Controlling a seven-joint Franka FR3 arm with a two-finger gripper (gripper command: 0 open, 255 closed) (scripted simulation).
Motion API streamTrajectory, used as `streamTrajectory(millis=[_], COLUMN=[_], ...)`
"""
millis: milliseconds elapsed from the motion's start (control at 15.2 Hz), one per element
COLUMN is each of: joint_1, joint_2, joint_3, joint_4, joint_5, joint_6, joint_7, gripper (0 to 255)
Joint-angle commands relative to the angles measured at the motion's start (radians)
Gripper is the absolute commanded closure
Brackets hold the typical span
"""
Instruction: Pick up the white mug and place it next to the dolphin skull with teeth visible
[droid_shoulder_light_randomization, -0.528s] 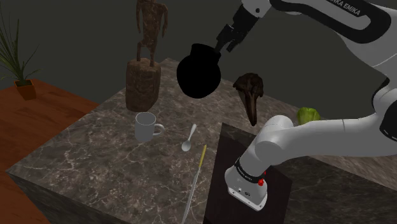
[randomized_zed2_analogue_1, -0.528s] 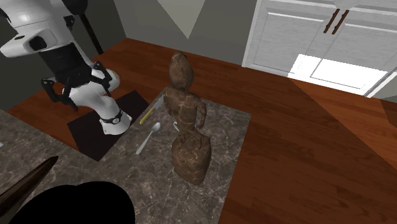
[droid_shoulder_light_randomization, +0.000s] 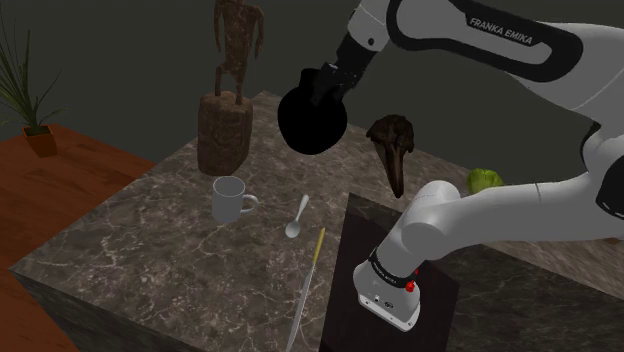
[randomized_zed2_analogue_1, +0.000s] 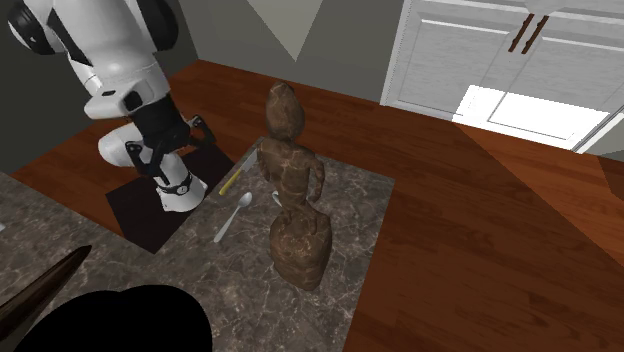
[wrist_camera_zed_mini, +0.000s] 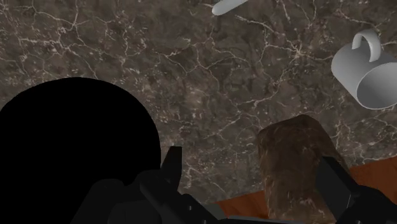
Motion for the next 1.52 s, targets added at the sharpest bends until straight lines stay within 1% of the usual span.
streamTrajectory(millis=[0, 396, 858, 1122, 1320, 1452], joint_1=[0.006, 0.035, 0.061, 0.068, 0.069, 0.067], joint_2=[0.018, 0.114, 0.285, 0.409, 0.511, 0.543], joint_3=[0.021, 0.107, 0.212, 0.273, 0.319, 0.329], joint_4=[-0.040, -0.116, -0.150, -0.143, -0.124, -0.124], joint_5=[0.012, 0.055, 0.089, 0.089, 0.074, 0.065], joint_6=[0.049, 0.191, 0.365, 0.463, 0.533, 0.560], joint_7=[0.026, 0.124, 0.242, 0.316, 0.379, 0.395], gripper=[0, 0, 0, 0, 0, 0])
